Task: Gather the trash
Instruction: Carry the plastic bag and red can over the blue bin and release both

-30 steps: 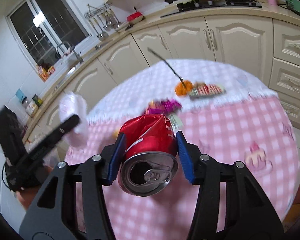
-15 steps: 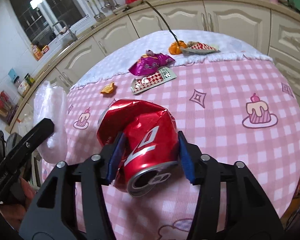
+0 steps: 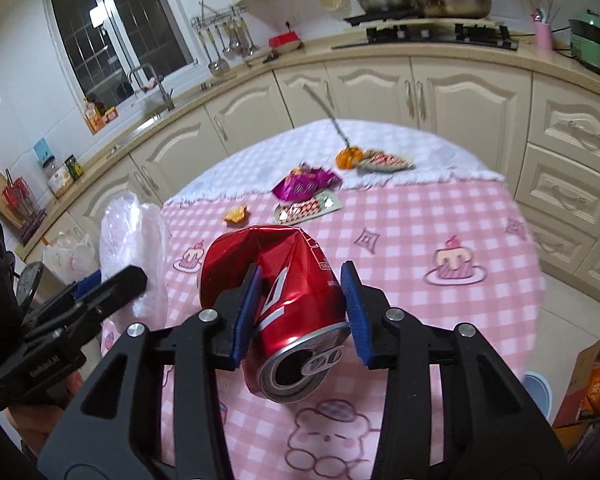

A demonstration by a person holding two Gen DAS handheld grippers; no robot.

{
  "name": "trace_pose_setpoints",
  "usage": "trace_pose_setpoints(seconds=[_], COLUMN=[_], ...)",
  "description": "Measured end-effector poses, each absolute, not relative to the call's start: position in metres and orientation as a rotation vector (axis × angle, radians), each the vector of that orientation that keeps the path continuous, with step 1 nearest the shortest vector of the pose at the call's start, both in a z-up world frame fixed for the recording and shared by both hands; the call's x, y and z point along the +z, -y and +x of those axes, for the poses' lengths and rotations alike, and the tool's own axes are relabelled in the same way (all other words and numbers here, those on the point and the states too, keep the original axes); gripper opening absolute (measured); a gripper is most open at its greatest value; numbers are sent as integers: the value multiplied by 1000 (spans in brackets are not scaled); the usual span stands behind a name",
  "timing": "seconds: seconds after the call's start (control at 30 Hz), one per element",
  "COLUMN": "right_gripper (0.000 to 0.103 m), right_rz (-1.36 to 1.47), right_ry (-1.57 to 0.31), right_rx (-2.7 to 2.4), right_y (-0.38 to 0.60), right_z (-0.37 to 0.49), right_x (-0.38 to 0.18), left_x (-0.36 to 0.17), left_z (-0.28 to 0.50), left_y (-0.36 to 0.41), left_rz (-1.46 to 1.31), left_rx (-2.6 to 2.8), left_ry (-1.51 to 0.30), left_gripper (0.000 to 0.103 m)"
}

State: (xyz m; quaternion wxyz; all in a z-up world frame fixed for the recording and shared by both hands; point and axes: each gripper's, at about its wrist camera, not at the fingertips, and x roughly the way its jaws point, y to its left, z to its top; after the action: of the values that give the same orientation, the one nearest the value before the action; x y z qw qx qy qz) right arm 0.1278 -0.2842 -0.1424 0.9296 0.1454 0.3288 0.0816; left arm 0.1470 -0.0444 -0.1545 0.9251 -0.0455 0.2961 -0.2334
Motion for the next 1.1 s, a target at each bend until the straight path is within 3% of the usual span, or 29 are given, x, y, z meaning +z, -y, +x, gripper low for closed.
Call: trace_pose_setpoints(seconds=[0.47,0.77,0.93,1.1], right_gripper=[40,40,40,40], right_rz=[329,390,442,524], right_ry=[-585,-504,-503,-573], right_rx=[83,-104,-263,-411], right_y=[346,439,507,568], right_z=[92,27,-19,-49], right_x=[-113,-102,-122,-176], left_x=[-136,-135,-160,-217], left_z=[128,103,81,61], left_y=[104,196,274,359], left_rz=[-51,21,111,221], left_rx=[-575,-749,-882,-1009], left_ry=[-583,-582,-624,-739], left_gripper=[60,60,60,60])
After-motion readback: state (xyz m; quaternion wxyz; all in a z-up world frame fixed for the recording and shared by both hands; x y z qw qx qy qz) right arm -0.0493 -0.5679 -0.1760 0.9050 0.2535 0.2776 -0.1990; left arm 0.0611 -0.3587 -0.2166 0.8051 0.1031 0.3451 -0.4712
